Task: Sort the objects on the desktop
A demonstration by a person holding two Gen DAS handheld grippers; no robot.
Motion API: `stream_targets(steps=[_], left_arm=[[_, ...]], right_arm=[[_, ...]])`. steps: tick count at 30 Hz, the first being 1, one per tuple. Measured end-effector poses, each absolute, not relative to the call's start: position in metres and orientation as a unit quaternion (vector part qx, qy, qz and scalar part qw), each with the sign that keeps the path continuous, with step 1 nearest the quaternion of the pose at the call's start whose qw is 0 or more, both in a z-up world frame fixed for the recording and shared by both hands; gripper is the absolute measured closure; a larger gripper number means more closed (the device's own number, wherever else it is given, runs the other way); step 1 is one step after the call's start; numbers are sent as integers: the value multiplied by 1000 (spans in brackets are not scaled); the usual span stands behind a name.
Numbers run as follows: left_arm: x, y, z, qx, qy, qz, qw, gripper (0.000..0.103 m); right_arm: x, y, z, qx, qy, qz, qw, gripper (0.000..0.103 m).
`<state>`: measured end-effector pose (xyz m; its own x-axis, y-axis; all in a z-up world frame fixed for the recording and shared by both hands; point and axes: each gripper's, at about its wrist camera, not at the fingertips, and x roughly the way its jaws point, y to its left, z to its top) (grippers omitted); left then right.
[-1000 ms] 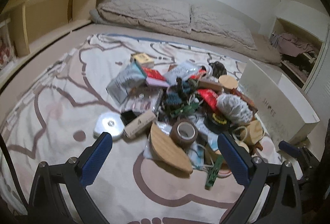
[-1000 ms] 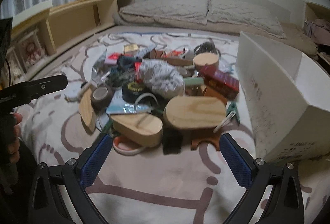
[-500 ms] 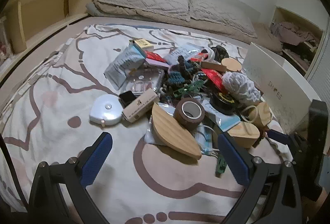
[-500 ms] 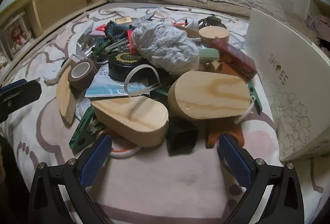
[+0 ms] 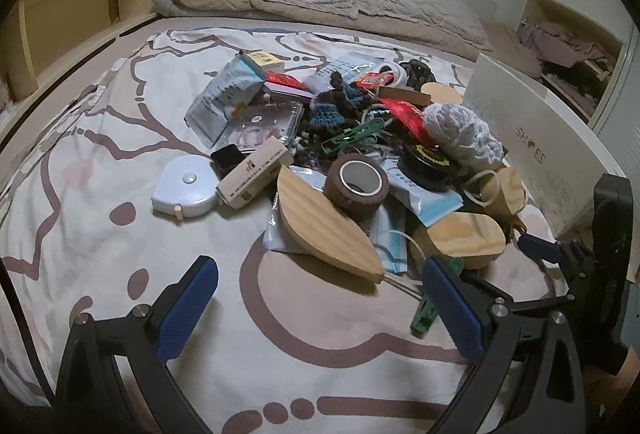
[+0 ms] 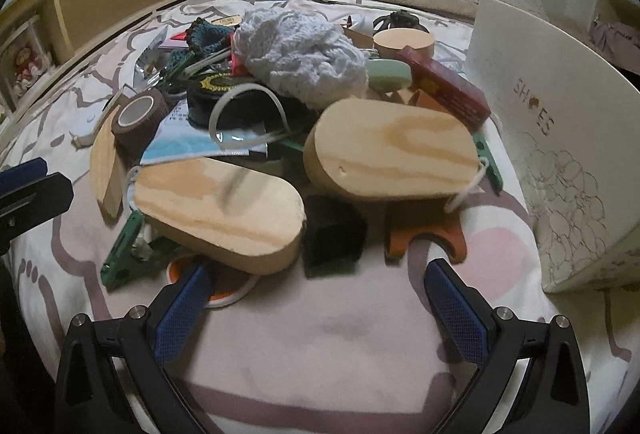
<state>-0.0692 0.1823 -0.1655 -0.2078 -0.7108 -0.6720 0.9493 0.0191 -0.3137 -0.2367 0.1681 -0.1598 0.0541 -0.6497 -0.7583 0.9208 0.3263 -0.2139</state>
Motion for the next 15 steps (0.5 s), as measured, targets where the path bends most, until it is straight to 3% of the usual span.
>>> stream_targets(steps=[15], left_arm=[[-95,195,-171,176,381,-698,580,0]], right_arm=[[-255,191,-159,163,404,-554,710,0]])
